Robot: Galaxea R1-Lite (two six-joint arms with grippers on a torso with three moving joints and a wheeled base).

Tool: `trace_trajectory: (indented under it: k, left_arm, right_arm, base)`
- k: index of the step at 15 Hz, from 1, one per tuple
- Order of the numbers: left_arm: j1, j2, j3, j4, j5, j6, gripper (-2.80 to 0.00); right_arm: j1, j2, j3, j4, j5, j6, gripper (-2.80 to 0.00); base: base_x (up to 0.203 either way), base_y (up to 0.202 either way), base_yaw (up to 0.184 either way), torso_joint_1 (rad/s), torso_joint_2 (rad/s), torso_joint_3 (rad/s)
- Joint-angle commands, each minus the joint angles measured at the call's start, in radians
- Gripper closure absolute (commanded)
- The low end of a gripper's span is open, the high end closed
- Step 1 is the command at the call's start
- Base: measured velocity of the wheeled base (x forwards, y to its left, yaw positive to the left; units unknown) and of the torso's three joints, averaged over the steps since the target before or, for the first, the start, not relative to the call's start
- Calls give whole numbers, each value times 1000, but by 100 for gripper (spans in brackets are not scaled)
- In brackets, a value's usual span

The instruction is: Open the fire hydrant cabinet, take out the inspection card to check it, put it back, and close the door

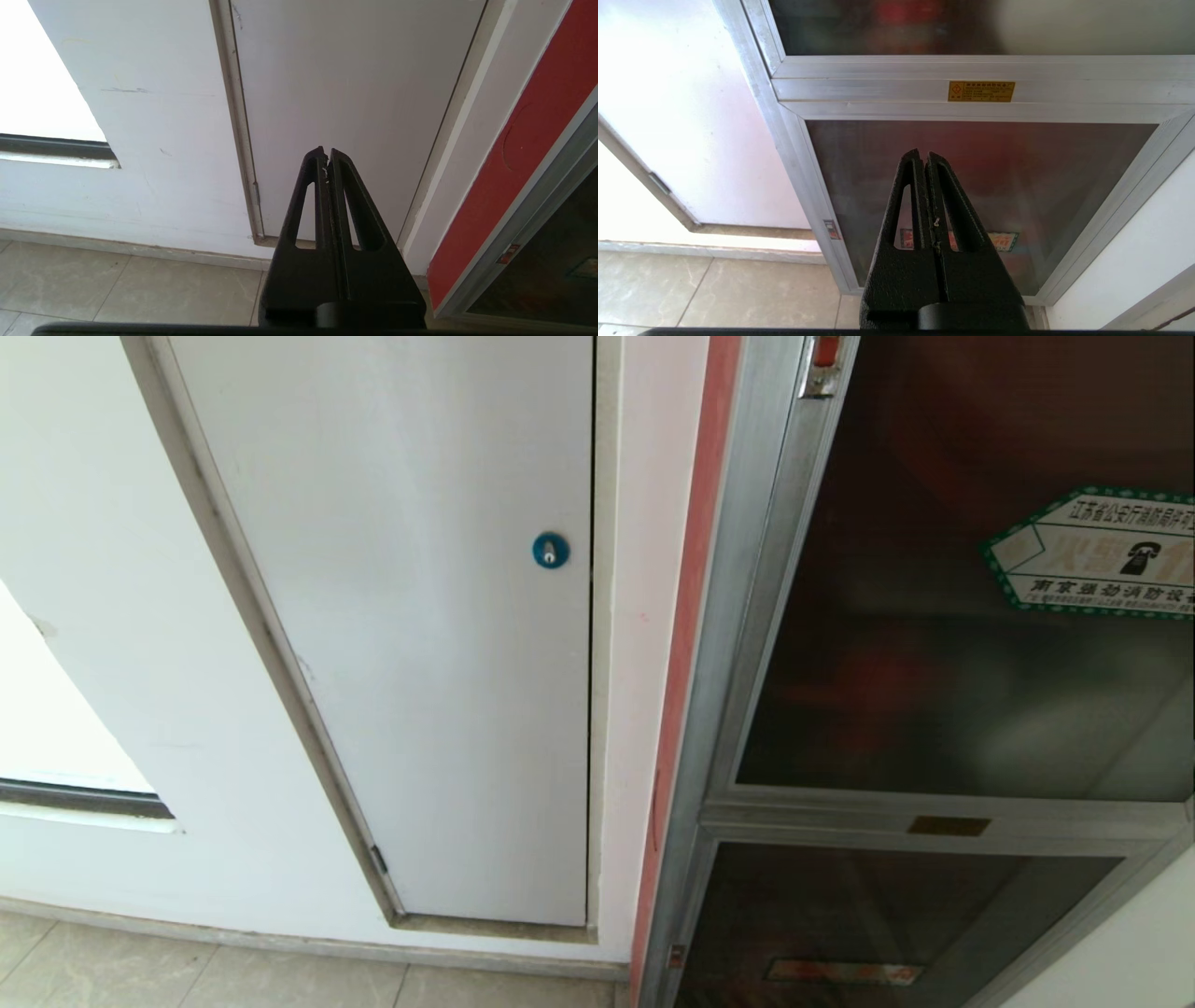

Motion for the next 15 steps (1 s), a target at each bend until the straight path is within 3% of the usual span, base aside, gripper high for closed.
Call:
trace_trajectory:
  k: [1, 15]
  left_arm:
    - [0, 0, 20, -1, 0, 0, 0]
    - [0, 0, 20, -1, 0, -1, 0]
  right_arm:
    - [0, 2, 0, 0, 0, 0, 0]
    - [0, 2, -3, 1, 1, -8, 0]
  base:
    - [0, 0, 0, 0, 0, 0]
    - [0, 0, 0, 0, 0, 0]
